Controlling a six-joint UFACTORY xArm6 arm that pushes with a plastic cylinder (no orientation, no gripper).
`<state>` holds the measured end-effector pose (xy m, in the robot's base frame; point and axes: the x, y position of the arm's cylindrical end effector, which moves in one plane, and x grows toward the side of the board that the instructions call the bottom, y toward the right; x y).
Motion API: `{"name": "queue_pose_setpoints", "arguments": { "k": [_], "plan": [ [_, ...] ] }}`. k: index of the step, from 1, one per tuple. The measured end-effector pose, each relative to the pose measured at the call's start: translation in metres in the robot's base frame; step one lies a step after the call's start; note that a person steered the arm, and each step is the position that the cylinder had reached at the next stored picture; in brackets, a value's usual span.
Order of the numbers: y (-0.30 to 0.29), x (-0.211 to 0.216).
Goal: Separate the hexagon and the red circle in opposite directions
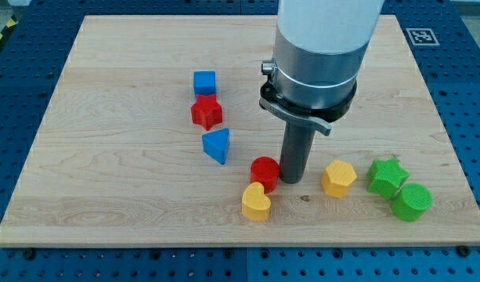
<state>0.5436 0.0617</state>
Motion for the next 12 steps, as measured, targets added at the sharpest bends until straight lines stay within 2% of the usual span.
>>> {"name": "queue_pose_setpoints", "arguments": {
  "k": [2,4,6,12],
  "plan": [
    [0.000,0.018],
    [0.000,-0.003],
    [-0.001,0.025],
    [-0.004,0.004]
  ]
}}
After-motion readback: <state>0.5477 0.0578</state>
